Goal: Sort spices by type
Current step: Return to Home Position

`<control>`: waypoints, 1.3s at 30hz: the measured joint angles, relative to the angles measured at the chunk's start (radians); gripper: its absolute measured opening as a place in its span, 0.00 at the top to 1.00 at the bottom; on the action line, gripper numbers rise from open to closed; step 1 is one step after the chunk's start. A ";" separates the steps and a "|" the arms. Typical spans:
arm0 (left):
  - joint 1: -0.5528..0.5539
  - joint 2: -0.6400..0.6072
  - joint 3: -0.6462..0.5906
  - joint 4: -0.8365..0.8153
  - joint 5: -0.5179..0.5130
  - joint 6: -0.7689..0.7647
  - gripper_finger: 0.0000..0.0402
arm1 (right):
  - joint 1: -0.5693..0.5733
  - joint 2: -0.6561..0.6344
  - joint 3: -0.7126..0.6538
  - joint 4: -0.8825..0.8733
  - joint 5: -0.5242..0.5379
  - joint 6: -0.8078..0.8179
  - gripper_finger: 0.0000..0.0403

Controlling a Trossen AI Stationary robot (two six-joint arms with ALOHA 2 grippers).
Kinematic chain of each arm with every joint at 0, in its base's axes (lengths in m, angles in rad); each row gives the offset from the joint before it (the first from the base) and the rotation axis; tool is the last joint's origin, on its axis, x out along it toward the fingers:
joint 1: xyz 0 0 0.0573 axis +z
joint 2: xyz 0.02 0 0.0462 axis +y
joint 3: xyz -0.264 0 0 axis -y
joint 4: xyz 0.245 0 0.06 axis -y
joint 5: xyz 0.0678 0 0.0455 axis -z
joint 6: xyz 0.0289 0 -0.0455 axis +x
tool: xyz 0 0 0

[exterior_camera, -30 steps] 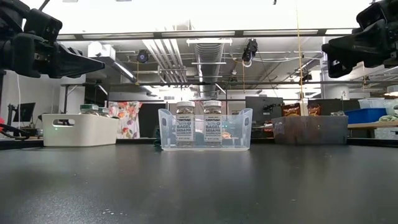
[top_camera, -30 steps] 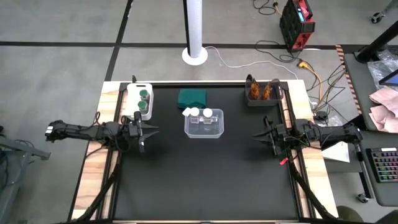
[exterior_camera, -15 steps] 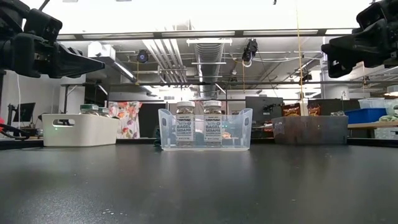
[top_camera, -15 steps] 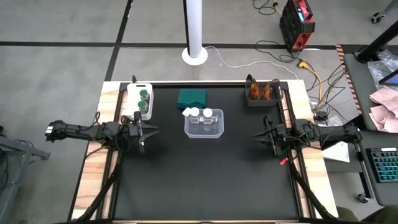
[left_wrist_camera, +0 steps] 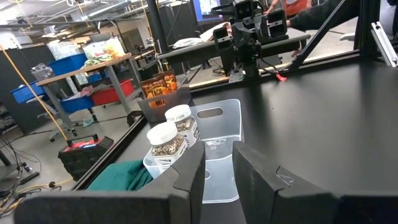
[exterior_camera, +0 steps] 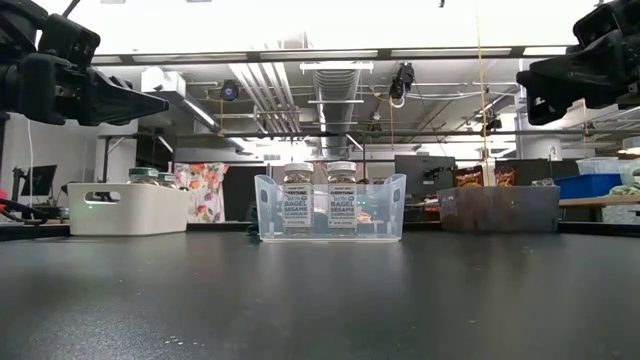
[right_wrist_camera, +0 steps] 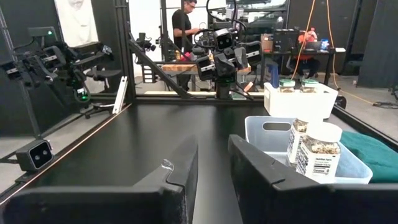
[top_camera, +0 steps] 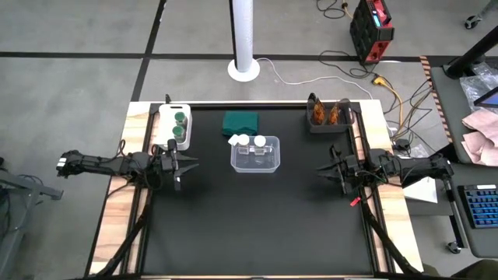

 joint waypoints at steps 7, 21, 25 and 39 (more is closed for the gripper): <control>0.000 0.000 0.000 0.000 0.000 0.000 0.84 | 0.000 0.000 0.000 0.000 0.000 -0.002 0.84; 0.000 0.000 0.000 0.000 0.000 0.000 0.84 | 0.000 0.000 0.000 0.000 0.000 0.000 0.84; 0.000 0.000 0.000 0.000 0.000 0.000 0.84 | 0.000 0.000 0.000 0.000 0.000 0.000 0.81; 0.000 0.000 0.000 0.000 0.000 0.000 0.84 | 0.000 0.000 0.000 0.000 0.000 0.000 0.76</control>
